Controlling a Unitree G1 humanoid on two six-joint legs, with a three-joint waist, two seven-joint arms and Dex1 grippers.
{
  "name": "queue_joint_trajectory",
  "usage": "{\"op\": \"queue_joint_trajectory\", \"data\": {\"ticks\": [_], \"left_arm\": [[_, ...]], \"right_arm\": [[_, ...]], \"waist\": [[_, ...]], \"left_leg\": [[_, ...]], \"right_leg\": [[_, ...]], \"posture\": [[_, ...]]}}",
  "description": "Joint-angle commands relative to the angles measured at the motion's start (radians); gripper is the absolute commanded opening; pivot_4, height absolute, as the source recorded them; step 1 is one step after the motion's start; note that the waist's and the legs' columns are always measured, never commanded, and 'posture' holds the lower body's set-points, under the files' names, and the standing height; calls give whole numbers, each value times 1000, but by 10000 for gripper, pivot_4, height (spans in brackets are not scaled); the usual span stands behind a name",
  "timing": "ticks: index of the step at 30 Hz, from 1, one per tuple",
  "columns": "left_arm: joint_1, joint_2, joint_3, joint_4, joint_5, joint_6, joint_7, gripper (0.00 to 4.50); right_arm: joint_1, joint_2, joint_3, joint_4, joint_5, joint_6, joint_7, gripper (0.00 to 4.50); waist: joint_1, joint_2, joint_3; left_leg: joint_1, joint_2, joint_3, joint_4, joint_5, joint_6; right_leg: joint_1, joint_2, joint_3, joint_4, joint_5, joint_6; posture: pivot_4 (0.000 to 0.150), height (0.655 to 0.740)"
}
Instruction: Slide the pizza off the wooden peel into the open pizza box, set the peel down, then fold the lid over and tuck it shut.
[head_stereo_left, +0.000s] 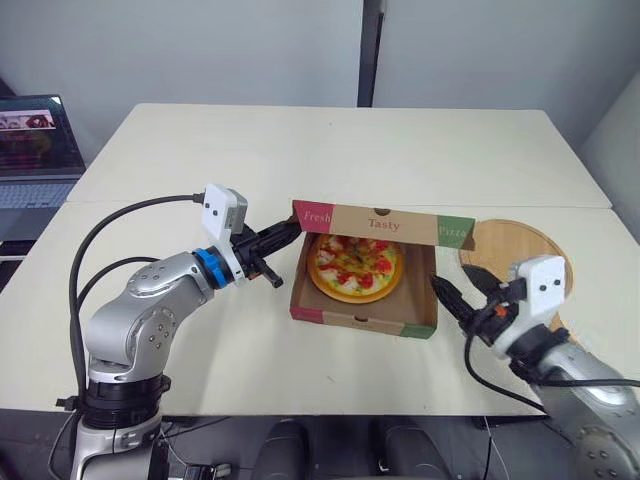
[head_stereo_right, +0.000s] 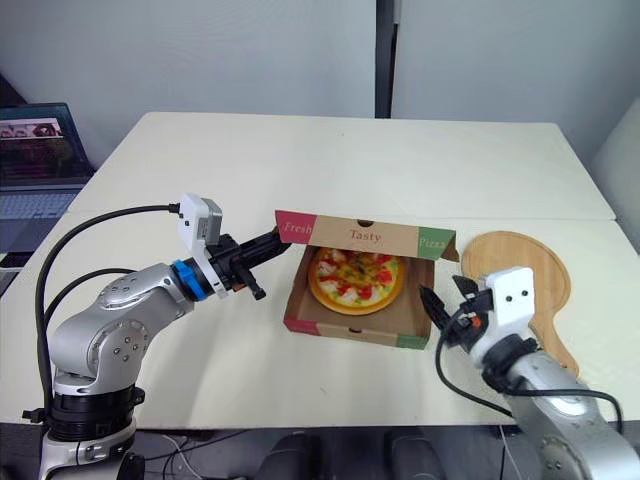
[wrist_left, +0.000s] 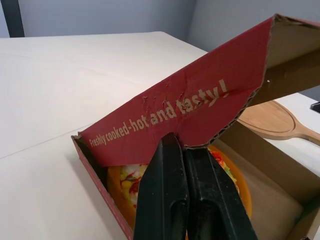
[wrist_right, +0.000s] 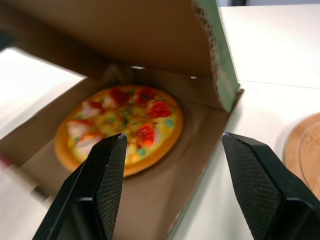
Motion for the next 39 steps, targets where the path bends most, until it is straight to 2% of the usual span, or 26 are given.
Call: {"op": "queue_joint_trajectory", "data": {"ticks": [1,3,5,9,14,18,23,25,30,32,34,39], "left_arm": [[-4,4,-1,-46,-18,-21,-5,0],[-1,4,-6,-46,-15,-25,-6,0],[1,4,-7,-45,-16,-26,-6,0],[2,1,-4,-39,-25,-18,-1,0],[12,15,-6,-31,-20,-28,-16,0],[20,24,-12,-30,-21,-30,-27,0],[54,35,22,-51,-77,-10,-58,0],[67,72,37,-54,-106,18,-87,3937],[72,305,50,42,-152,87,-306,18125],[9,384,59,142,-156,98,-380,24241],[-110,420,75,238,-180,116,-408,30157],[-395,354,53,342,-235,174,-397,30157]], "right_arm": [[-33,-125,-252,75,176,8,79,32606],[-85,-208,-318,157,209,4,84,32606],[-170,-297,-319,240,222,-8,96,28733],[-316,-414,-217,361,218,-27,119,15914],[-498,-481,-34,459,220,-33,179,173],[-561,-513,104,484,204,-45,251,173],[-589,-520,167,500,198,-61,294,173],[-588,-522,173,501,198,-62,302,0],[-564,-537,181,494,198,-68,330,0],[-548,-548,186,489,195,-67,343,0],[-527,-555,192,477,197,-66,352,0],[-495,-567,213,445,192,-76,361,0]], "waist": [[1,0,0],[1,0,0],[-1,0,0],[1,0,0],[2,0,0],[5,0,0],[6,0,0],[5,0,0],[4,0,0],[4,0,0],[7,-1,1],[11,-1,0]], "left_leg": [[0,0,0,0,0,0],[0,0,0,0,0,0],[1,0,1,0,0,0],[2,1,1,-1,0,0],[1,1,1,0,0,0],[0,1,0,0,0,0],[-2,1,0,0,0,0],[-2,1,-1,0,0,0],[-1,1,-1,-1,0,0],[-1,1,0,0,0,0],[0,2,0,0,0,0],[-4,1,-1,2,0,0]], "right_leg": [[1,1,0,-1,0,1],[1,1,0,-2,0,0],[1,2,1,-2,0,0],[2,3,2,-2,0,0],[2,4,2,-2,0,-1],[1,3,1,-3,1,-2],[1,2,0,-5,1,-2],[1,2,0,-5,1,-2],[1,3,0,-4,1,-2],[1,3,-1,-3,1,-2],[0,4,-1,-3,-1,0],[0,4,-2,-6,-1,1]], "posture": [[1500,7400],[1500,7400],[1500,7400],[1500,7400],[1500,7400],[1500,7400],[1500,7400],[1500,7400],[1500,7400],[1500,7400],[1500,7400],[1500,7400]]}}
